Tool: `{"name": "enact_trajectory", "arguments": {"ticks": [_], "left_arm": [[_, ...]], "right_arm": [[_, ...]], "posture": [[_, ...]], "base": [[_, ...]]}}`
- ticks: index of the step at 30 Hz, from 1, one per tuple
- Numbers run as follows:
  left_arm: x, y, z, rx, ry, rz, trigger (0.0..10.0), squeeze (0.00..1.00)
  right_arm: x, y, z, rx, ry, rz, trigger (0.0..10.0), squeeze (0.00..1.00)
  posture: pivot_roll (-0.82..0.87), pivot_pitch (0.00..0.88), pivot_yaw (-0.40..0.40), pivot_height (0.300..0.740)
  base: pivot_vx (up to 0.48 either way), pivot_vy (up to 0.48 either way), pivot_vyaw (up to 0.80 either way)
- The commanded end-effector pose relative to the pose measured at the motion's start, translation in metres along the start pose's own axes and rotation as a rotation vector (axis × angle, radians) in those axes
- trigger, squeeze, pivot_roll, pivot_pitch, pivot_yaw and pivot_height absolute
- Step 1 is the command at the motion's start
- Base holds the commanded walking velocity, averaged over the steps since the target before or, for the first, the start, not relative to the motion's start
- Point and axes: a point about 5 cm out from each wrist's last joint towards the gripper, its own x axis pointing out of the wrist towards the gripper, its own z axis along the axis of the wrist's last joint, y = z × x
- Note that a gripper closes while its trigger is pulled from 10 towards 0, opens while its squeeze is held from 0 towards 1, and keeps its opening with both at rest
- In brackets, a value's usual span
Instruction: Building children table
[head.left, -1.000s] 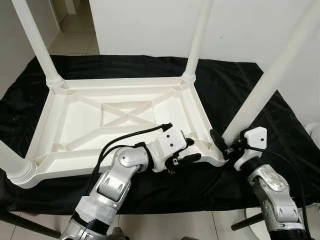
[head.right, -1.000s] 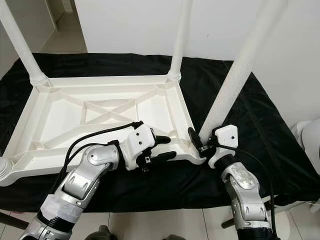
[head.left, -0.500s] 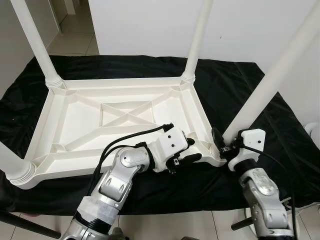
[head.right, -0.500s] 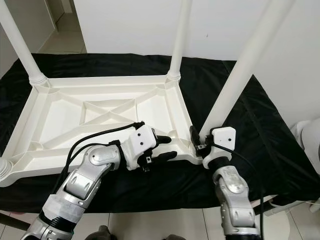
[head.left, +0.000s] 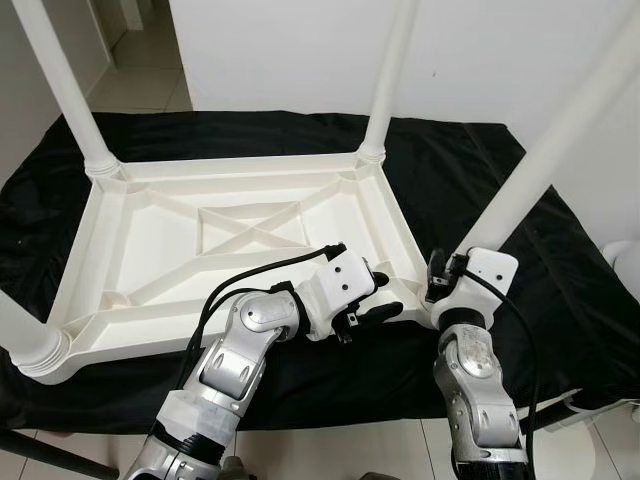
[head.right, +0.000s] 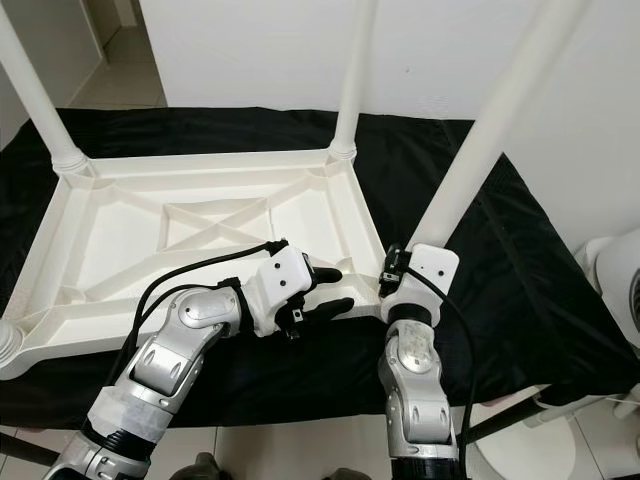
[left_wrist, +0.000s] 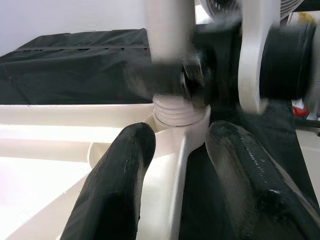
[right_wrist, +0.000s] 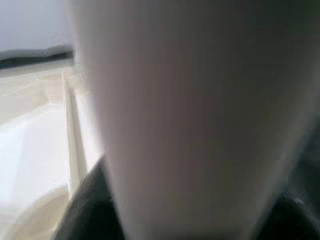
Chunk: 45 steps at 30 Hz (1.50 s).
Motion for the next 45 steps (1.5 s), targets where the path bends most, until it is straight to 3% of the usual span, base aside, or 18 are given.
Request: {"name": "enact_trajectory", "arguments": {"ticks": [1,6,11,13,14,16,17,28,29,30,31,32,34,44,45], "left_arm": [[0.0,0.012,-0.001,0.002,0.011,0.181,10.0,0.0],[0.001,0.014,0.001,-0.003,0.001,0.193,10.0,0.0],[-0.001,0.013,0.001,-0.007,-0.003,0.194,10.0,0.0],[-0.001,0.013,0.001,-0.007,-0.003,0.194,10.0,0.0],[-0.001,0.015,0.001,0.004,-0.001,0.199,10.0,0.0],[-0.002,0.015,0.001,0.006,-0.001,0.2,10.0,0.0],[-0.001,0.015,0.001,0.006,-0.002,0.2,10.0,0.0],[0.004,0.01,0.002,-0.012,-0.019,0.143,10.0,0.0],[0.006,0.008,0.002,-0.006,-0.025,0.126,10.0,0.0],[0.006,0.008,0.002,-0.006,-0.025,0.126,10.0,0.0],[0.007,0.006,0.002,-0.002,-0.028,0.115,10.0,0.0],[0.007,0.006,0.002,-0.002,-0.028,0.115,10.0,0.0],[0.01,0.005,0.003,0.001,-0.031,0.106,10.0,0.0],[0.011,-0.006,0.002,-0.015,-0.031,0.049,10.0,0.0],[0.011,-0.006,0.001,-0.013,-0.028,0.05,10.0,0.0]], "right_arm": [[-0.004,0.009,-0.009,0.068,0.054,0.001,10.0,1.0],[-0.007,0.008,-0.003,0.08,0.017,0.069,10.0,1.0],[-0.014,-0.019,0.005,0.045,-0.047,0.255,10.0,1.0],[-0.014,-0.019,0.005,0.045,-0.047,0.255,10.0,1.0],[-0.013,-0.028,0.01,0.018,-0.061,0.329,10.0,0.32],[-0.012,-0.03,0.011,0.005,-0.063,0.361,10.0,0.32],[-0.011,-0.031,0.012,-0.008,-0.062,0.406,10.0,0.0],[0.002,-0.046,0.011,-0.206,-0.036,0.71,10.0,0.0],[0.006,-0.047,0.009,-0.225,-0.014,0.759,5.5,0.0],[0.006,-0.047,0.009,-0.225,-0.014,0.759,5.5,0.0],[0.01,-0.047,0.008,-0.259,-0.001,0.796,3.6,0.0],[0.01,-0.047,0.008,-0.259,-0.001,0.796,3.6,0.0],[0.016,-0.045,0.008,-0.284,0.009,0.843,0.0,0.0],[0.02,-0.043,0.002,-0.282,0.04,0.898,0.0,0.0],[0.02,-0.043,0.003,-0.279,0.028,0.881,10.0,0.0]], "posture": [[-0.03,0.012,-0.002,0.74],[-0.03,0.005,-0.004,0.74],[-0.02,0.0,-0.008,0.74],[-0.02,0.0,-0.008,0.74],[-0.02,0.0,-0.009,0.74],[-0.02,0.0,-0.009,0.74],[-0.03,0.0,-0.011,0.74],[-0.03,0.0,-0.007,0.74],[-0.03,0.0,-0.007,0.74],[-0.03,0.0,-0.007,0.74],[-0.03,0.0,-0.006,0.74],[-0.03,0.0,-0.006,0.74],[-0.04,0.0,-0.008,0.74],[-0.04,0.0,-0.019,0.74],[-0.04,0.0,-0.019,0.74]], "base": [[0.0,0.0,0.0],[0.0,0.0,0.0],[0.0,0.0,0.0],[0.0,0.0,0.0],[0.0,0.0,0.0],[0.0,0.0,0.0],[0.0,0.0,0.0],[0.0,0.0,0.0],[0.0,0.0,0.0],[0.0,0.0,0.0],[0.0,0.0,0.0],[0.0,0.0,0.0],[0.0,0.0,0.0],[0.0,0.0,0.0],[0.0,0.0,0.0]]}}
